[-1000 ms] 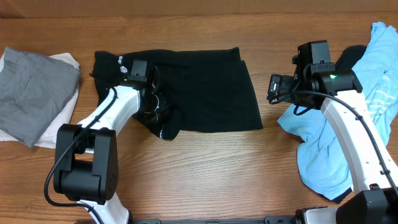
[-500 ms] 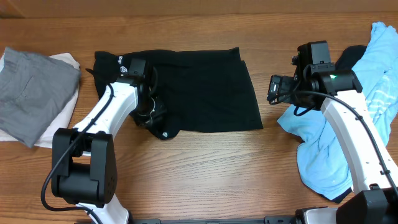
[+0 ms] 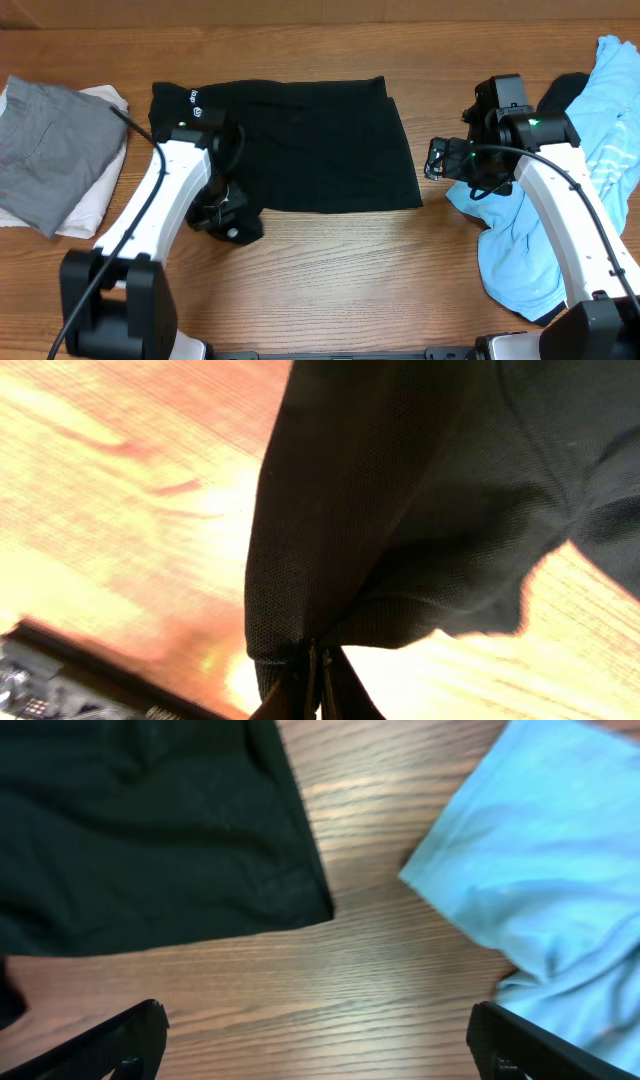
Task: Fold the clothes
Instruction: 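Grasp the lower-left hem of the black shirt with the left gripper, then grasp the lower-right hem of the black shirt with the right gripper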
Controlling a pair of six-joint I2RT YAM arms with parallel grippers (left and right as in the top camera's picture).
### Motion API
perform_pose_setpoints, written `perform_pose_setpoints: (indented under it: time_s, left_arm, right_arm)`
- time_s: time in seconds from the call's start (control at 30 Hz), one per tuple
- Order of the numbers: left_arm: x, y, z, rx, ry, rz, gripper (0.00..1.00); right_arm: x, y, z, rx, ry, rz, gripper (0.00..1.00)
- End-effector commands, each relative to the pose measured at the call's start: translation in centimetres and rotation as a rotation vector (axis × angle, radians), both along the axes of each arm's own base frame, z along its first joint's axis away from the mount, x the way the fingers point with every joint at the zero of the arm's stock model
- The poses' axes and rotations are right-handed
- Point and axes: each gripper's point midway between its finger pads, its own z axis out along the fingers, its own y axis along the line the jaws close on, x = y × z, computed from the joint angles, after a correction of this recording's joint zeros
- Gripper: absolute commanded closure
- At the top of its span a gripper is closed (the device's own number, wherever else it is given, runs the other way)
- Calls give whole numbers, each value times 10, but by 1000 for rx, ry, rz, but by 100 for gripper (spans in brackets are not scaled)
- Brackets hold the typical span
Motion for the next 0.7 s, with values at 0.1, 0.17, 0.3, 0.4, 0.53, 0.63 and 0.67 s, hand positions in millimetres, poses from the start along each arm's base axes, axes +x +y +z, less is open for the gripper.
perform_pose_setpoints:
  time_s: [0.1,0.17,0.3,0.4,0.53,0.63,0.67]
  left_arm:
    - [-18,17,7,85,43,8,96]
    - [-23,18,1,87,58,8,96]
    - [-34,18,-19,80,83,9,96]
    - [-35,16,-25,69,82,11,96]
    - [-32,13,-27,50,66,15,96]
    - [-30,9,-28,31,58,18,96]
    - [-29,9,-28,31,56,18,96]
  right_arm:
    - [-20,25,-36,120,78,36,0]
    - [-24,31,-48,158,88,42,0]
    - [-40,45,-82,254,110,56,4]
    - [-44,45,-99,261,108,22,9]
    - [-43,45,-115,273,91,-28,16]
    - [-39,46,-125,285,88,-84,20]
    - [-38,46,-127,287,89,-90,22]
